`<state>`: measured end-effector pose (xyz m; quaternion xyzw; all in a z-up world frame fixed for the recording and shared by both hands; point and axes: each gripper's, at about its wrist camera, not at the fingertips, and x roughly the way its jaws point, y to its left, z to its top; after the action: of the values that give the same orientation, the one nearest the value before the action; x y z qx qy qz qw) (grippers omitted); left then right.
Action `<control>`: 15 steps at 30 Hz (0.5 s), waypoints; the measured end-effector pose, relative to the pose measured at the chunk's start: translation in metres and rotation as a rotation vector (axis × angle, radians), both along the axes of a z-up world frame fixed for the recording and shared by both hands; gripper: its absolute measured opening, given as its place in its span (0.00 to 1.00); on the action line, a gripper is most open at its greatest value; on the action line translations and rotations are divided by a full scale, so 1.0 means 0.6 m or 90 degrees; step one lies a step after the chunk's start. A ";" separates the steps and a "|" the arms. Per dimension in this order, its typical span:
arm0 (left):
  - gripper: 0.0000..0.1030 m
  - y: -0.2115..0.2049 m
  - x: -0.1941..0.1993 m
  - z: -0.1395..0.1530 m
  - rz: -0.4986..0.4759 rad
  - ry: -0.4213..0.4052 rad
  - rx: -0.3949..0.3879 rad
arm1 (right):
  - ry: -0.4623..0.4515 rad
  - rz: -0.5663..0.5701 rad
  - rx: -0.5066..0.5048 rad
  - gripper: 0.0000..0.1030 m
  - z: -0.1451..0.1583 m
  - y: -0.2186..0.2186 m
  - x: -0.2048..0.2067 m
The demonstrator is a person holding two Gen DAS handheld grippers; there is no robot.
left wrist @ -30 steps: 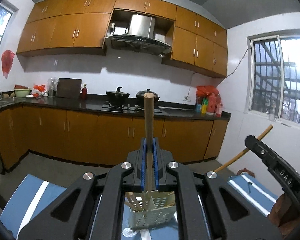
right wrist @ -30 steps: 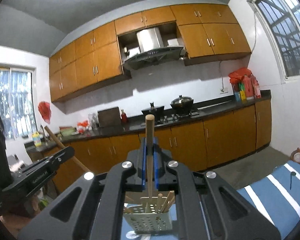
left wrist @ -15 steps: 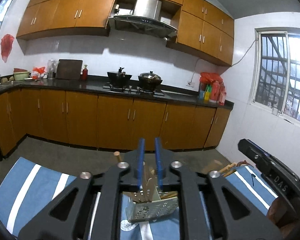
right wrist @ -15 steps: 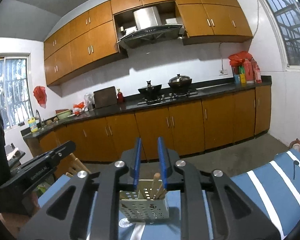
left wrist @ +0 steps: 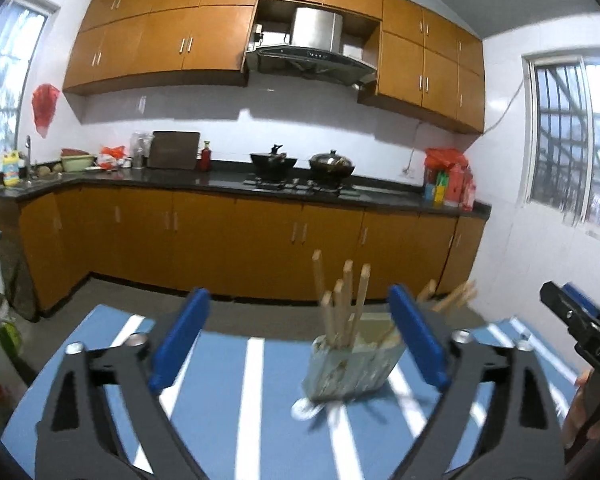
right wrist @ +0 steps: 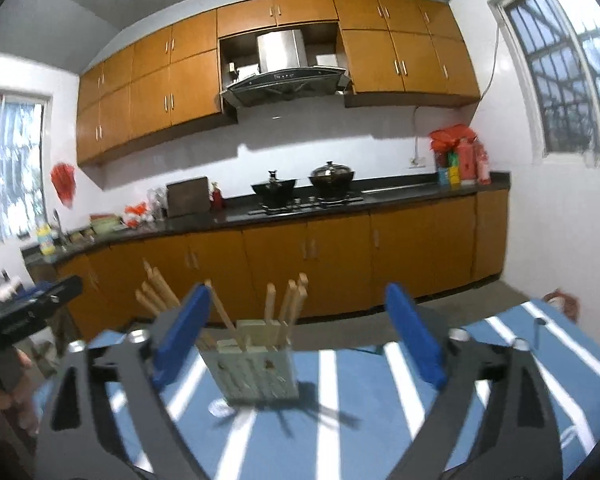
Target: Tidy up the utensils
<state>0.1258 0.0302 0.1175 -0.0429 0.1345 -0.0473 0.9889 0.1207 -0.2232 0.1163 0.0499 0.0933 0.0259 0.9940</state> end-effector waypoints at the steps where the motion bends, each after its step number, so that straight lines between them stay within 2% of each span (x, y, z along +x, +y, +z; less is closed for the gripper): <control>1: 0.96 -0.001 -0.014 -0.010 0.012 0.005 0.017 | 0.001 -0.005 -0.019 0.93 -0.012 0.008 -0.012; 2: 0.98 0.000 -0.024 -0.019 0.019 0.007 0.030 | 0.003 -0.011 -0.036 0.96 -0.023 0.015 -0.024; 9: 0.98 -0.005 -0.083 -0.078 0.034 0.010 0.079 | 0.032 -0.024 -0.087 0.96 -0.086 0.047 -0.071; 13: 0.98 -0.014 -0.108 -0.116 0.018 0.025 0.109 | 0.034 -0.027 -0.106 0.96 -0.122 0.061 -0.099; 15: 0.98 -0.015 -0.115 -0.133 0.009 0.040 0.106 | 0.048 -0.019 -0.105 0.96 -0.140 0.066 -0.107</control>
<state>0.0567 0.0213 0.0376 0.0371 0.1689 -0.0274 0.9845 0.0563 -0.1834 0.0321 -0.0296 0.1319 0.0015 0.9908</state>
